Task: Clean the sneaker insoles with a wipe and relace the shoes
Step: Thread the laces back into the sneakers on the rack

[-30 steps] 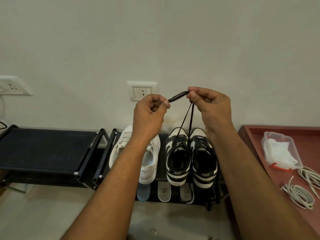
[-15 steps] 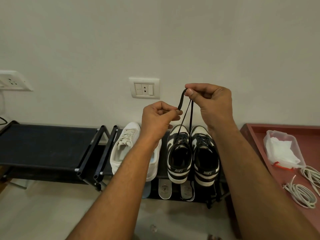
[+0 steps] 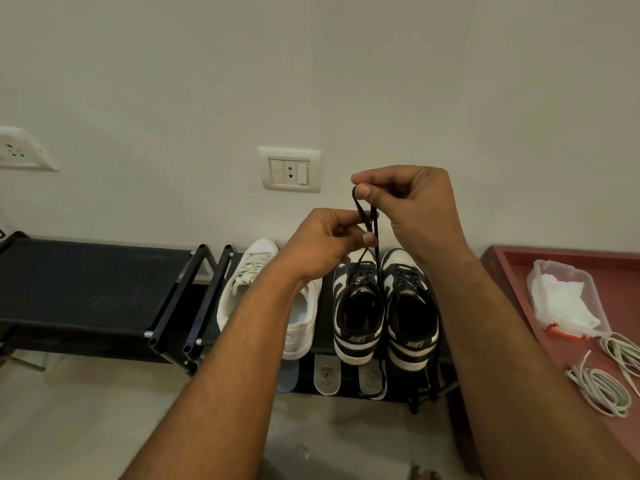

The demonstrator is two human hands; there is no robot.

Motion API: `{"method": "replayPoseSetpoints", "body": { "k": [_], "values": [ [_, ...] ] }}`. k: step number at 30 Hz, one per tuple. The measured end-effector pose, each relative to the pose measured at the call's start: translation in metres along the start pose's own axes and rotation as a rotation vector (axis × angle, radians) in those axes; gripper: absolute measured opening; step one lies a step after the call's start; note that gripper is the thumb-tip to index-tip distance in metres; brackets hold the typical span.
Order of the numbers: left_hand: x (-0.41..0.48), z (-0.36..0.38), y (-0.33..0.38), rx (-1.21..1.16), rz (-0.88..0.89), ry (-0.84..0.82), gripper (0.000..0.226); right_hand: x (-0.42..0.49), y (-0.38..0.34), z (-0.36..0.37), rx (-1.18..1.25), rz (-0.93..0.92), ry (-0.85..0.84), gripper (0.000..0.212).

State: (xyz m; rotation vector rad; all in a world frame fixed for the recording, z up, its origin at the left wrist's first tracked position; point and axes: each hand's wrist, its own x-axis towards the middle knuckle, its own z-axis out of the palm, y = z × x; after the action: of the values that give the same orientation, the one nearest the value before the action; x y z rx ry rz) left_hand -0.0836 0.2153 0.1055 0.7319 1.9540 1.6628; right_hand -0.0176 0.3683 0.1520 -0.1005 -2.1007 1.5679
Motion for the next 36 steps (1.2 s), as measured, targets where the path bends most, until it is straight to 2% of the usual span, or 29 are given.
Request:
{"method": "replayPoseSetpoints", "body": {
  "k": [4, 7, 14, 20, 28, 33, 36],
  "values": [
    [-0.001, -0.004, 0.0, 0.046, -0.001, -0.015, 0.017, 0.0, -0.001, 0.002, -0.064, -0.007, -0.06, 0.013],
    [-0.001, -0.004, 0.001, 0.064, 0.011, -0.005, 0.015, 0.001, -0.002, 0.001, -0.089, -0.018, -0.062, 0.013],
    [0.006, -0.01, -0.008, 0.164, 0.01, 0.17, 0.003, 0.005, 0.003, -0.012, -0.184, -0.057, 0.001, 0.015],
    [0.006, -0.015, -0.007, 0.4, 0.102, 0.232, 0.009, 0.003, 0.03, -0.023, -0.276, -0.058, 0.015, 0.021],
    [0.003, -0.005, 0.002, 0.819, 0.105, 0.356, 0.013, -0.014, 0.081, -0.02, -0.497, -0.105, -0.065, 0.022],
    [0.003, 0.002, 0.012, 1.072, 0.079, 0.339, 0.02, -0.021, 0.098, -0.017, -0.765, -0.209, -0.186, 0.022],
    [0.005, 0.008, 0.017, 1.172, 0.077, 0.302, 0.019, -0.025, 0.105, -0.012, -0.843, -0.224, -0.227, 0.021]
  ]
}}
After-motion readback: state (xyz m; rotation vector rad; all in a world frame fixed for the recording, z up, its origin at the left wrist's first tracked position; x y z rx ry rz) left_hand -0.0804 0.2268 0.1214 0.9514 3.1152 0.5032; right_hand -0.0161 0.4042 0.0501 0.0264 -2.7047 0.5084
